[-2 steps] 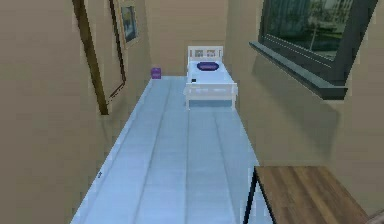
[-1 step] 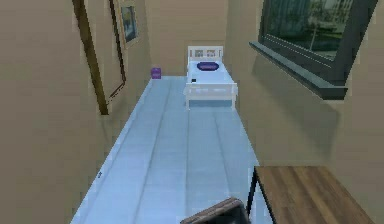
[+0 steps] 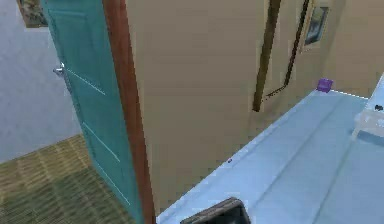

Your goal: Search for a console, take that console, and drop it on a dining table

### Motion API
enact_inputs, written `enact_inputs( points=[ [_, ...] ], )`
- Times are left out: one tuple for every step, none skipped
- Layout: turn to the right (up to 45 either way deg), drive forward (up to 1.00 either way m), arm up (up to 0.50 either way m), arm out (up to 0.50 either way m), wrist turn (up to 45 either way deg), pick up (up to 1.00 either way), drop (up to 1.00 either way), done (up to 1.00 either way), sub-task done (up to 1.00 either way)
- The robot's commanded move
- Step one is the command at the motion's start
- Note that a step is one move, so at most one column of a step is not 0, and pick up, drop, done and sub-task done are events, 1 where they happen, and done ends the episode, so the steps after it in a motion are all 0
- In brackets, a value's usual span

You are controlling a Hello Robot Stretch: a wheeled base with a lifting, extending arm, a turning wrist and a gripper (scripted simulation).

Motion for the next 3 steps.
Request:
enact_inputs(
  points=[
    [-45.0,0.00,0.00,0.00,0.0,0.00,0.00,0.00,0.00],
    [-45.0,0.00,0.00,0.00,0.0,0.00,0.00,0.00,0.00],
    [-18.0,0.00,0.00,0.00,0.0,0.00,0.00,0.00,0.00]
  ],
)
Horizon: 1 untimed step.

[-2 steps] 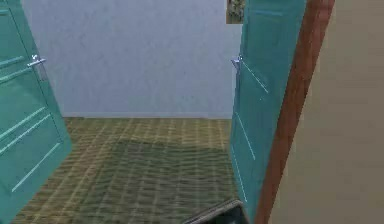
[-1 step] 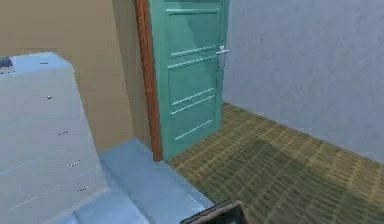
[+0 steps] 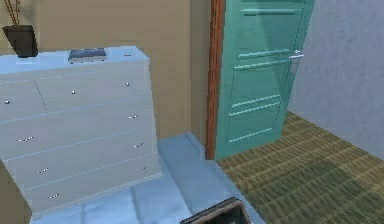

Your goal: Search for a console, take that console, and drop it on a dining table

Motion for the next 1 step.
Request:
enact_inputs(
  points=[
    [0.0,0.15,0.00,0.00,0.0,0.00,0.00,0.00,0.00]
  ],
)
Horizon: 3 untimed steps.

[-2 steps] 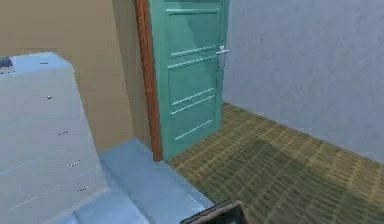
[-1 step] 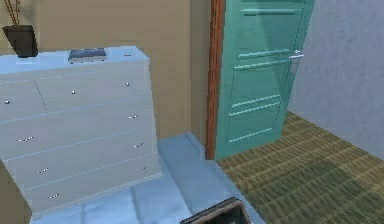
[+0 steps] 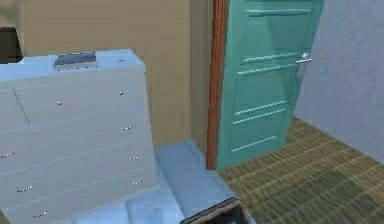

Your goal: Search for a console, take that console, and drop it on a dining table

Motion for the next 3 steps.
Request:
enact_inputs(
  points=[
    [45.0,0.00,0.00,0.00,0.0,0.00,0.00,0.00,0.00],
    [18.0,0.00,0.00,0.00,0.0,0.00,0.00,0.00,0.00],
    [0.0,0.50,0.00,0.00,0.0,0.00,0.00,0.00,0.00]
  ],
)
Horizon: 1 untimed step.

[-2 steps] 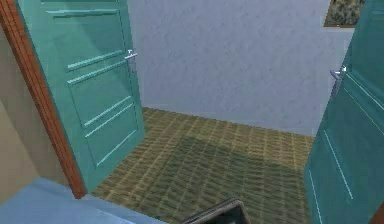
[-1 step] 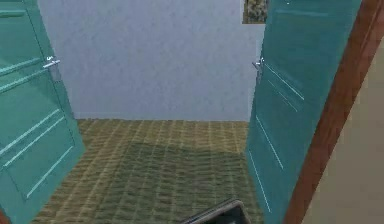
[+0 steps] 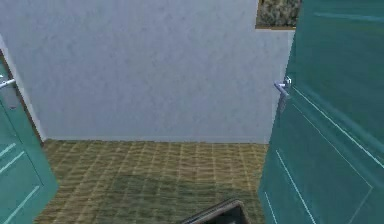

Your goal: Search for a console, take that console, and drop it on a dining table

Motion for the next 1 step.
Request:
enact_inputs(
  points=[
    [0.0,1.00,0.00,0.00,0.0,0.00,0.00,0.00,0.00]
  ],
)
